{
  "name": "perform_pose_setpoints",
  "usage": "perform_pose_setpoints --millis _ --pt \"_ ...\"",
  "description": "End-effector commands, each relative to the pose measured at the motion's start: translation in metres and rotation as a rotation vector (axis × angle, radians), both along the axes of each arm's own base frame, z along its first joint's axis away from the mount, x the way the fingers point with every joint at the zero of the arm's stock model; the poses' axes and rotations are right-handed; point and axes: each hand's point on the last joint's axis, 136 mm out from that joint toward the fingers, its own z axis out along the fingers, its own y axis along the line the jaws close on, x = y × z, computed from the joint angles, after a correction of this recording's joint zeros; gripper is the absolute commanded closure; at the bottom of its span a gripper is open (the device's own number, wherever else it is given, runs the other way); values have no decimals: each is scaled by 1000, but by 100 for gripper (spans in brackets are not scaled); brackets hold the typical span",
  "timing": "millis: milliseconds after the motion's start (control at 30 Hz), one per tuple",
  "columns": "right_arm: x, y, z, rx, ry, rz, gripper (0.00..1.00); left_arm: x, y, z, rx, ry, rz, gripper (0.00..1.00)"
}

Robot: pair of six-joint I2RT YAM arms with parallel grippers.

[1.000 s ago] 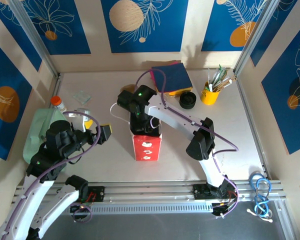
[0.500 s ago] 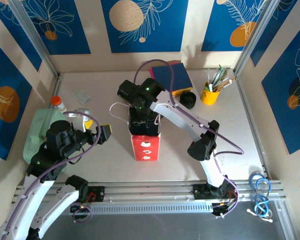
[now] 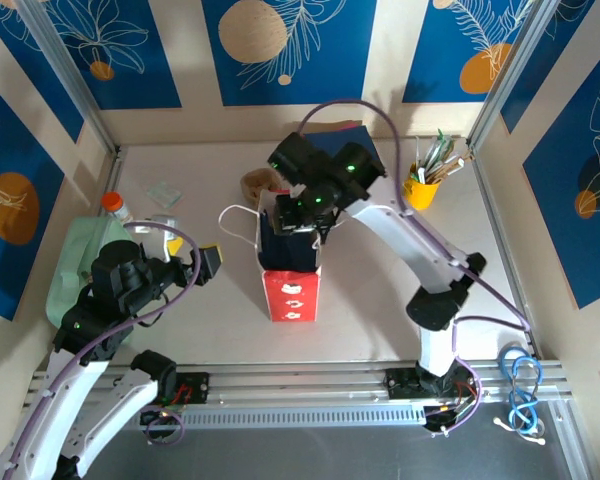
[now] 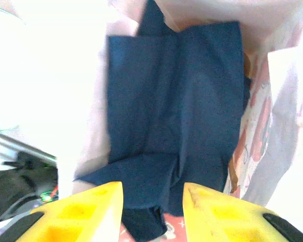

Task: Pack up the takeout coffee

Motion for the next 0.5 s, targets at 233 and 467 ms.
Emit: perform_pose_setpoints --millis 233,467 --pt "15 -37 107 526 -223 30 53 29 42 12 49 -41 282 4" --pt "35 -114 90 525 -335 -117 41 50 69 12 151 -137 453 3"
